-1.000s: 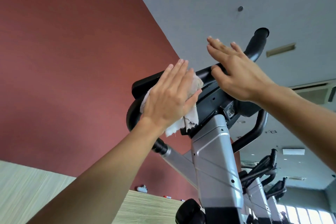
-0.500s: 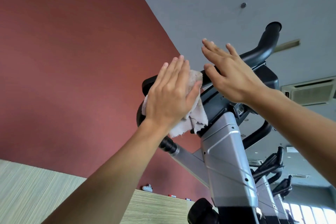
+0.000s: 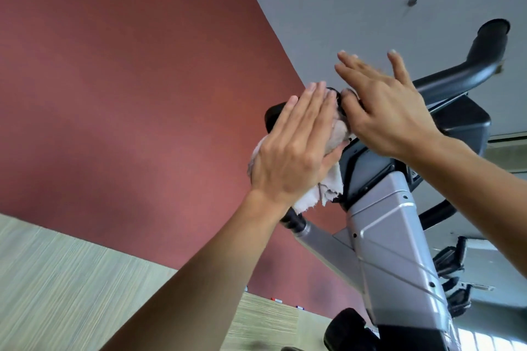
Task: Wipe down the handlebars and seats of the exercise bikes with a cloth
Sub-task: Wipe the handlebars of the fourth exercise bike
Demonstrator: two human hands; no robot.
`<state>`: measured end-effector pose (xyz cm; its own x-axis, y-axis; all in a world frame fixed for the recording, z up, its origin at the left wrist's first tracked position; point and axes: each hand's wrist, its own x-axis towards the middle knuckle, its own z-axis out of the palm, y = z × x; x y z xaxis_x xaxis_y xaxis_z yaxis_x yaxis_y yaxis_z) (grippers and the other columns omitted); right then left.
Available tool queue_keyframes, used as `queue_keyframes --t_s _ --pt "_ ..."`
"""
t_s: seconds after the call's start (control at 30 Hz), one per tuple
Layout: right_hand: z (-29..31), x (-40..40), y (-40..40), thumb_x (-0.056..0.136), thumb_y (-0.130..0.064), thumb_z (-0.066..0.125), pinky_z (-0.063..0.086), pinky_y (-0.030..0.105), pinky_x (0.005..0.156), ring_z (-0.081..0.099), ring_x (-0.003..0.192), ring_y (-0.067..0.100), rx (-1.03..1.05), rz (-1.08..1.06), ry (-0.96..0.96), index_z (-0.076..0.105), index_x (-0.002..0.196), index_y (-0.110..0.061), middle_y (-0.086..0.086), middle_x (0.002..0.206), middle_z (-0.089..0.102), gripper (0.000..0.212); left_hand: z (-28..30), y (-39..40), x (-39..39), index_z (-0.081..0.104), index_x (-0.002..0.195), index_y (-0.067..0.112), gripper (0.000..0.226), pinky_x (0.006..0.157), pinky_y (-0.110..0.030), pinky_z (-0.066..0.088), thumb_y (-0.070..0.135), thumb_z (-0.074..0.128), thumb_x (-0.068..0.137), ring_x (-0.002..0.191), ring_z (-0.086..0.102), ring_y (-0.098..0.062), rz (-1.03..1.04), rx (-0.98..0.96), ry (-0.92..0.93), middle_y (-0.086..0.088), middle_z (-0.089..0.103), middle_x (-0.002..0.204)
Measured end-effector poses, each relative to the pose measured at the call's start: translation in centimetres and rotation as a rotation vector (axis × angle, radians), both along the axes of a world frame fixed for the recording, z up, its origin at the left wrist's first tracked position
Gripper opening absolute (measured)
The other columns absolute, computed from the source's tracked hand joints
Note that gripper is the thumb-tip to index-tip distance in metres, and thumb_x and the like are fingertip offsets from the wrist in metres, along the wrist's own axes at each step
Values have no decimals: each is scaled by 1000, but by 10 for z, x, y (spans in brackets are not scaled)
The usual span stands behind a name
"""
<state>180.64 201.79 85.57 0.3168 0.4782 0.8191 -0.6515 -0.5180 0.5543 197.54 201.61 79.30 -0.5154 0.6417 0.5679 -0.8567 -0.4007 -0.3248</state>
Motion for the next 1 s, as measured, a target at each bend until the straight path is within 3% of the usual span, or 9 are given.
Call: queue_keyframes --t_s 0.17,0.27,0.53,0.7,0.83,1.0 --pt "-16 18 -4 104 -38 19 13 46 124 45 142 17 -132 -115 35 37 156 -21 -6 164 34 58 -30 -31 43 50 146 -3 55 117 -50 41 24 68 101 148 39 -36 -138 -57 9 -21 44 154" --pt "-18 21 -5 106 -41 16 19 49 120 50 136 19 -169 -152 13 32 158 -29 -10 164 34 56 -33 -44 50 45 147 -3 57 118 -51 40 22 66 100 149 35 -36 -256 -77 20 -19 39 156" --pt "-27 32 -6 107 -42 17 19 50 121 39 143 18 -175 -175 4 35 156 -30 -9 164 32 53 -40 -55 49 39 147 -5 63 116 -56 39 25 62 97 150 34 -41 -404 -13 21 -24 37 157" --pt "-27 32 -5 108 -40 18 22 49 121 40 143 17 -185 -199 -6 39 154 -28 -8 160 39 51 -34 -35 38 44 150 -2 57 121 -50 35 30 57 105 151 33 -33 -301 -2 35 -20 40 158" --pt "-27 33 -7 108 -40 18 21 46 121 43 142 17 -205 -177 -24 42 151 -28 -9 156 44 51 -29 -31 46 47 148 -4 61 120 -49 36 29 67 100 150 36 -32 -243 25 -37 -20 42 157" --pt "-30 36 -8 108 -39 18 20 47 122 41 143 16 -185 -140 -40 43 150 -29 -11 154 45 51 -41 -47 52 39 148 -5 65 117 -53 40 25 65 97 151 33 -37 -398 48 -1 -23 39 157"
